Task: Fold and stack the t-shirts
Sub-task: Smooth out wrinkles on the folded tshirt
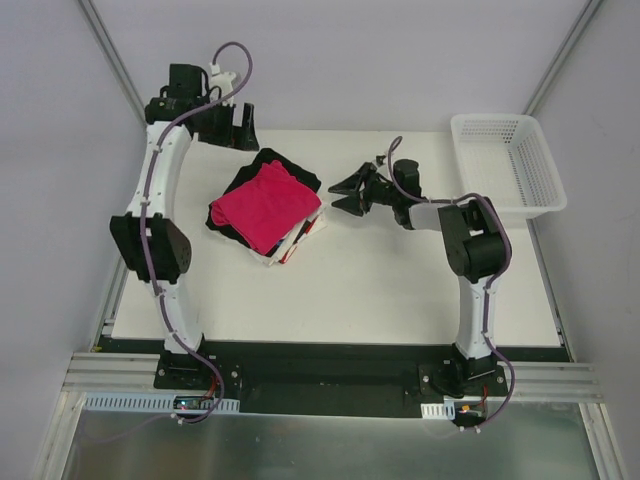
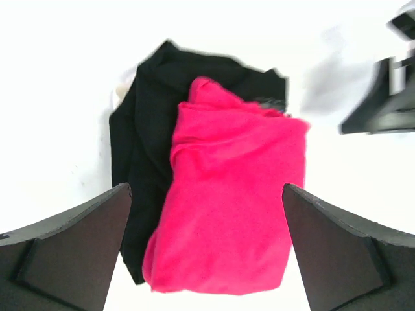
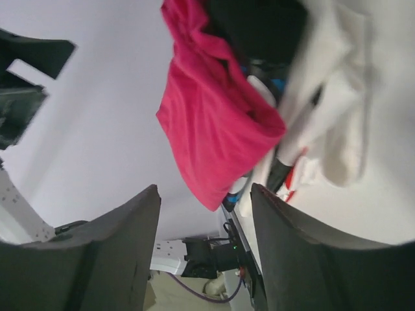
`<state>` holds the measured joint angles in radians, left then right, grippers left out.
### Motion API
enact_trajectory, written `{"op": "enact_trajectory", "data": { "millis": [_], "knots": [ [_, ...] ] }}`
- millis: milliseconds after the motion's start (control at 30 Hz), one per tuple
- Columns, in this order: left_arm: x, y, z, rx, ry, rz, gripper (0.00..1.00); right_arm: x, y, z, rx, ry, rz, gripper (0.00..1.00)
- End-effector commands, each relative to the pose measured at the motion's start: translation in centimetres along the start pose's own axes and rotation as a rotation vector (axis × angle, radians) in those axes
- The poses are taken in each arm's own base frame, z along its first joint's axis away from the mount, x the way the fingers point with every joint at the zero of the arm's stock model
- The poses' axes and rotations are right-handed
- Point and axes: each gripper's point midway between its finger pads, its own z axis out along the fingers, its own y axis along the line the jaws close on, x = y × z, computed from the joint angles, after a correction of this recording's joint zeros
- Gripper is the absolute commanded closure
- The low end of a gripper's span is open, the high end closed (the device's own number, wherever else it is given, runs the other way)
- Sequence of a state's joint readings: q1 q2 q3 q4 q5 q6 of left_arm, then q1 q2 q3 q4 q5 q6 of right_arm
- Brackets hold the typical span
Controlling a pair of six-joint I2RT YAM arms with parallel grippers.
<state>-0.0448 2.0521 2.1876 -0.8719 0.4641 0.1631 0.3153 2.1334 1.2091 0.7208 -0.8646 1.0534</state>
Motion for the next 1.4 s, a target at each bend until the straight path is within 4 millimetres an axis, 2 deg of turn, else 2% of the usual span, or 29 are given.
{"op": "enact_trajectory", "data": {
  "millis": [0, 33, 67, 100, 133, 167, 200, 233, 267, 300, 333, 367, 400, 467, 500, 633, 833, 867, 1000, 1133, 1167, 1233, 1267, 1333, 1367],
  "knots": [
    [-3.7, -7.5, -8.1, 0.103, -0.202, 0.050, 0.01, 1.5, 5.2, 1.7, -0.085, 0.061, -0.144, 0.37],
    [-3.7, -8.6, -8.1, 0.139, -0.221, 0.073, 0.01, 1.5, 5.8, 2.2, -0.095, 0.063, -0.163, 0.42],
    [-3.5, -10.2, -8.6, 0.157, -0.237, 0.092, 0.01, 1.5, 5.5, 2.4, -0.079, 0.066, -0.171, 0.48],
    [-1.6, -10.3, -6.9, 0.171, -0.189, 0.049, 0.01, 1.2, 5.5, 2.6, -0.073, 0.060, -0.191, 0.53],
    [-0.7, -10.8, -6.3, 0.182, -0.176, 0.044, 0.01, 0.8, 6.2, 2.9, -0.077, 0.060, -0.215, 0.55],
    [-1.0, -12.1, -6.1, 0.207, -0.218, 0.068, 0.01, 0.6, 6.1, 3.1, -0.057, 0.069, -0.213, 0.58],
    [1.7, -12.1, -4.0, 0.221, -0.153, 0.011, 0.01, 0.3, 5.5, 3.4, -0.043, 0.074, -0.233, 0.63],
    [2.7, -12.5, -3.2, 0.226, -0.143, -0.005, 0.01, 0.1, 5.4, 3.7, -0.035, 0.078, -0.240, 0.75],
    [2.3, -12.7, -2.6, 0.229, -0.194, 0.003, 0.01, -0.3, 6.7, 4.0, -0.042, 0.082, -0.263, 0.81],
    [5.1, -13.1, -0.8, 0.242, -0.132, -0.054, 0.01, -0.6, 6.8, 4.3, -0.040, 0.085, -0.277, 0.85],
    [5.7, -13.2, 0.0, 0.246, -0.130, -0.075, 0.01, -0.7, 6.3, 4.9, -0.033, 0.090, -0.273, 0.92],
    [6.6, -13.3, 0.8, 0.257, -0.120, -0.093, 0.01, -1.1, 7.0, 5.3, -0.036, 0.091, -0.283, 0.96],
    [7.8, -13.3, 2.0, 0.255, -0.096, -0.115, 0.01, -1.3, 6.4, 5.8, -0.029, 0.098, -0.276, 0.99],
    [8.9, -12.8, 3.1, 0.243, -0.073, -0.135, 0.01, -1.3, 7.2, 6.7, -0.032, 0.109, -0.284, 0.99],
    [9.5, -12.3, 3.6, 0.221, -0.065, -0.136, 0.01, -1.3, 6.5, 7.2, -0.021, 0.118, -0.276, 0.99],
    [10.0, -11.3, 4.3, 0.173, -0.061, -0.124, 0.01, 0.0, 6.6, 9.1, -0.018, 0.158, -0.279, 0.99],
    [9.6, -10.0, 2.9, 0.089, -0.102, -0.068, 0.01, 2.2, 6.8, 10.9, -0.023, 0.204, -0.277, 0.99],
    [10.4, -9.6, 2.9, 0.071, -0.091, -0.072, 0.01, 2.4, 6.8, 11.0, -0.021, 0.206, -0.274, 0.99],
    [11.9, -8.4, 2.7, 0.006, -0.087, -0.072, 0.01, 3.6, 6.4, 11.6, -0.020, 0.231, -0.257, 0.99],
    [11.0, -7.9, 2.1, -0.036, -0.122, -0.082, 0.01, 4.2, 7.1, 12.1, -0.034, 0.242, -0.255, 0.99],
    [11.4, -7.0, 2.1, -0.093, -0.122, -0.109, 0.01, 4.1, 7.9, 12.4, -0.045, 0.235, -0.271, 0.99],
    [11.2, -6.2, 1.3, -0.143, -0.165, -0.136, 0.01, 4.3, 7.3, 13.1, -0.033, 0.247, -0.260, 0.99],
    [12.4, -5.8, 1.5, -0.165, -0.161, -0.170, 0.01, 4.3, 7.9, 13.4, -0.045, 0.249, -0.264, 0.99],
    [12.1, -4.8, 0.4, -0.231, -0.229, -0.205, 0.01, 4.9, 7.1, 14.1, -0.040, 0.264, -0.252, 0.99],
    [13.4, -4.4, 0.6, -0.250, -0.222, -0.240, 0.01, 4.8, 7.0, 14.3, -0.039, 0.261, -0.249, 0.99]
  ]
}}
